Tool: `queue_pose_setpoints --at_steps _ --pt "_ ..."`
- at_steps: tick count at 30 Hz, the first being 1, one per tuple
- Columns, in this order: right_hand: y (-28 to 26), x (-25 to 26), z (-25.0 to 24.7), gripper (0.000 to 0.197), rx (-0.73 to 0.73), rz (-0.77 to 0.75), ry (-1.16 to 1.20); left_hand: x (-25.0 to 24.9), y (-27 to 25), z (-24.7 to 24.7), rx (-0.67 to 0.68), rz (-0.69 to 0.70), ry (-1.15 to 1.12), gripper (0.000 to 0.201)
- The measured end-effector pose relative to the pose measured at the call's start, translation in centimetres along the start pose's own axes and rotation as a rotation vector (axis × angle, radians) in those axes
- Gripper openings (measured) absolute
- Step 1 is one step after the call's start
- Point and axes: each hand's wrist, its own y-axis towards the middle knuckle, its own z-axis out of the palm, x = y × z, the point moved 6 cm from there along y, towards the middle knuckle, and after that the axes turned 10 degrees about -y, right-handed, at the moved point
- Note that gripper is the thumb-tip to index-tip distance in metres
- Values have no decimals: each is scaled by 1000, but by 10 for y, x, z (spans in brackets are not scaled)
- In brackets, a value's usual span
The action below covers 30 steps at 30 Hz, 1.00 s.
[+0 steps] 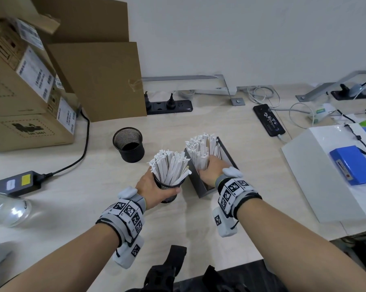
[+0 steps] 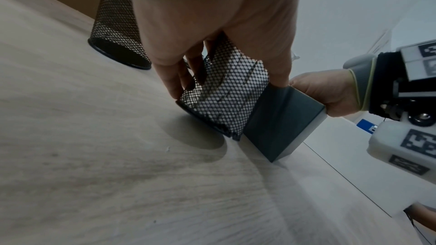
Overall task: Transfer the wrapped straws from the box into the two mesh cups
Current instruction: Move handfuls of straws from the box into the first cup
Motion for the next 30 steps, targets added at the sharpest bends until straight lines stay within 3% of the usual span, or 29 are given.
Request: queue_pose_setpoints --at_steps 3,8,10,12,13,15,18,22,27,30 --pt "2 -5 0 33 12 24 15 -1 1 2 4 -7 -15 100" --pt "4 -10 -2 47 -39 33 239 -3 0 2 -2 -19 -12 101" --pt "4 -9 -2 36 -30 11 276 -5 0 2 -2 -20 -2 102" --pt "2 -9 -3 7 -1 8 262 -5 -1 2 8 -15 0 102" --pt "3 -10 -3 4 7 10 260 -6 -2 2 9 -12 1 101" --pt "4 -11 -1 5 6 17 289 -6 -2 1 5 -14 1 102" --pt "6 -12 -1 26 -22 5 342 -5 -3 -1 -2 -22 -11 104" --pt "5 -14 -15 32 -130 -18 499 -8 -4 -2 -9 -18 -7 97" --pt "-11 -3 -61 4 -362 -72 818 -16 -8 -4 -24 1 -12 88" --pt "-26 13 -88 13 -442 -144 1022 -20 -9 -3 0 20 -14 90"
